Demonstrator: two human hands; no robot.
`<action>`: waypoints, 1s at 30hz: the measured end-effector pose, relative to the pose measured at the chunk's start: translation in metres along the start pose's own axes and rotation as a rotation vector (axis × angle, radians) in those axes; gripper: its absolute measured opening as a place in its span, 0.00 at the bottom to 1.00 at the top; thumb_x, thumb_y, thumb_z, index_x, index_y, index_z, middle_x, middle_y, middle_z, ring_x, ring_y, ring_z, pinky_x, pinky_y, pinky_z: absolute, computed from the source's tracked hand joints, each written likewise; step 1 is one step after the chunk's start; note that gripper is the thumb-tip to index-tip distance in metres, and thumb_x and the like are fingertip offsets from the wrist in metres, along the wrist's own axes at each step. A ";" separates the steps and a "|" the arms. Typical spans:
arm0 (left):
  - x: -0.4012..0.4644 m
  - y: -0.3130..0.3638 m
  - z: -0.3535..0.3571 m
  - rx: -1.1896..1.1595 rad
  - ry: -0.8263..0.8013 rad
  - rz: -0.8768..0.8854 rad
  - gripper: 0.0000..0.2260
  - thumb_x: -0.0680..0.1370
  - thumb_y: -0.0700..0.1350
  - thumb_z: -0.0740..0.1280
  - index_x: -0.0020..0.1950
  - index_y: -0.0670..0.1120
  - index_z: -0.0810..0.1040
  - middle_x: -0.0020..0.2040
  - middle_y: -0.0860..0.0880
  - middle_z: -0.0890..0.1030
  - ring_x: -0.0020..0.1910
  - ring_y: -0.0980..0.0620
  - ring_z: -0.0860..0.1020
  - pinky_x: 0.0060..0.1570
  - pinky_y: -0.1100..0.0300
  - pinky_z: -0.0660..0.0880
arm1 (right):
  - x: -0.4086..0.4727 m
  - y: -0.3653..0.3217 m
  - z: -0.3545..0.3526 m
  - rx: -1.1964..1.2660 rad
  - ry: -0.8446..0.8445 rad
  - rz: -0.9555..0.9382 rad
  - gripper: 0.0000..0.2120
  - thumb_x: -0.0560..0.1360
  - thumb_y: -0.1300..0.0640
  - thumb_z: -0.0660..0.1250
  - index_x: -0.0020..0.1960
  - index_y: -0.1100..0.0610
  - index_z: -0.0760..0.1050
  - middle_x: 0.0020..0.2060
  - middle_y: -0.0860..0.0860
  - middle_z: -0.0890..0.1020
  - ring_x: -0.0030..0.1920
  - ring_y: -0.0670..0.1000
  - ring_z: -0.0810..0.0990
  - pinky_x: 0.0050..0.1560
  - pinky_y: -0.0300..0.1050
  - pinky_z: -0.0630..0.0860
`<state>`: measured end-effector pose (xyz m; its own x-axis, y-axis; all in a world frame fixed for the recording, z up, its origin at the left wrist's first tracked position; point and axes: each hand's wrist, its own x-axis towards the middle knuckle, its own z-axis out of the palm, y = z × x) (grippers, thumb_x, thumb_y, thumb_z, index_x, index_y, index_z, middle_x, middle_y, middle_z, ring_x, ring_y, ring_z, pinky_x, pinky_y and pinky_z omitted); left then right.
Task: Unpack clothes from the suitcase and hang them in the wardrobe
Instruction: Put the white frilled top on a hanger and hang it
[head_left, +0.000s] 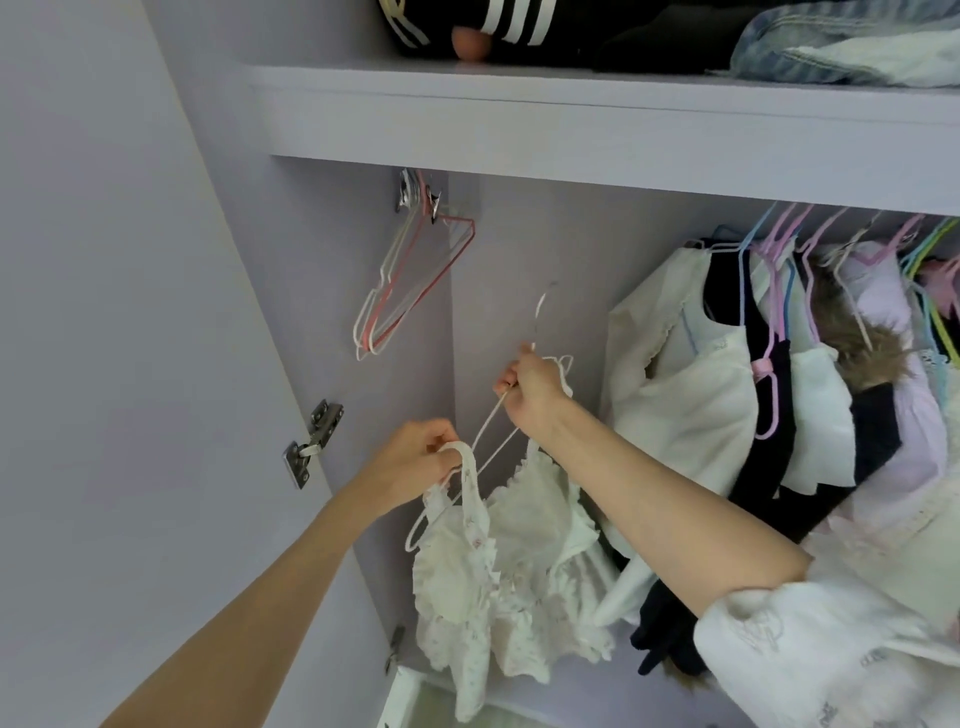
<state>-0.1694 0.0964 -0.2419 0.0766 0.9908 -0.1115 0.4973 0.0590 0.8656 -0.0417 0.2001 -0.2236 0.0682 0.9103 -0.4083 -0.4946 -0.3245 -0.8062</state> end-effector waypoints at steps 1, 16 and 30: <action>0.000 0.003 0.002 -0.023 -0.051 -0.026 0.03 0.73 0.37 0.64 0.39 0.41 0.75 0.32 0.45 0.77 0.34 0.48 0.75 0.40 0.58 0.71 | 0.000 -0.002 -0.001 0.030 -0.012 0.014 0.16 0.81 0.63 0.54 0.35 0.55 0.62 0.27 0.50 0.58 0.26 0.46 0.56 0.24 0.38 0.55; 0.015 0.017 0.048 0.167 0.028 0.202 0.05 0.79 0.39 0.60 0.46 0.48 0.72 0.39 0.48 0.79 0.43 0.47 0.80 0.36 0.67 0.72 | -0.032 -0.029 -0.052 -0.772 -0.107 -0.159 0.08 0.77 0.61 0.62 0.51 0.62 0.77 0.41 0.52 0.81 0.39 0.46 0.77 0.42 0.39 0.71; 0.031 0.054 0.043 0.452 0.305 0.571 0.11 0.79 0.39 0.58 0.55 0.40 0.78 0.54 0.44 0.79 0.53 0.45 0.78 0.55 0.53 0.74 | -0.029 -0.055 -0.094 -0.358 0.047 -0.144 0.13 0.77 0.67 0.49 0.43 0.56 0.70 0.27 0.49 0.64 0.19 0.44 0.59 0.18 0.35 0.56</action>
<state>-0.1028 0.1248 -0.2195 0.2188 0.8463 0.4858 0.7604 -0.4598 0.4586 0.0648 0.1676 -0.2081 0.1582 0.9430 -0.2927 -0.1444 -0.2711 -0.9516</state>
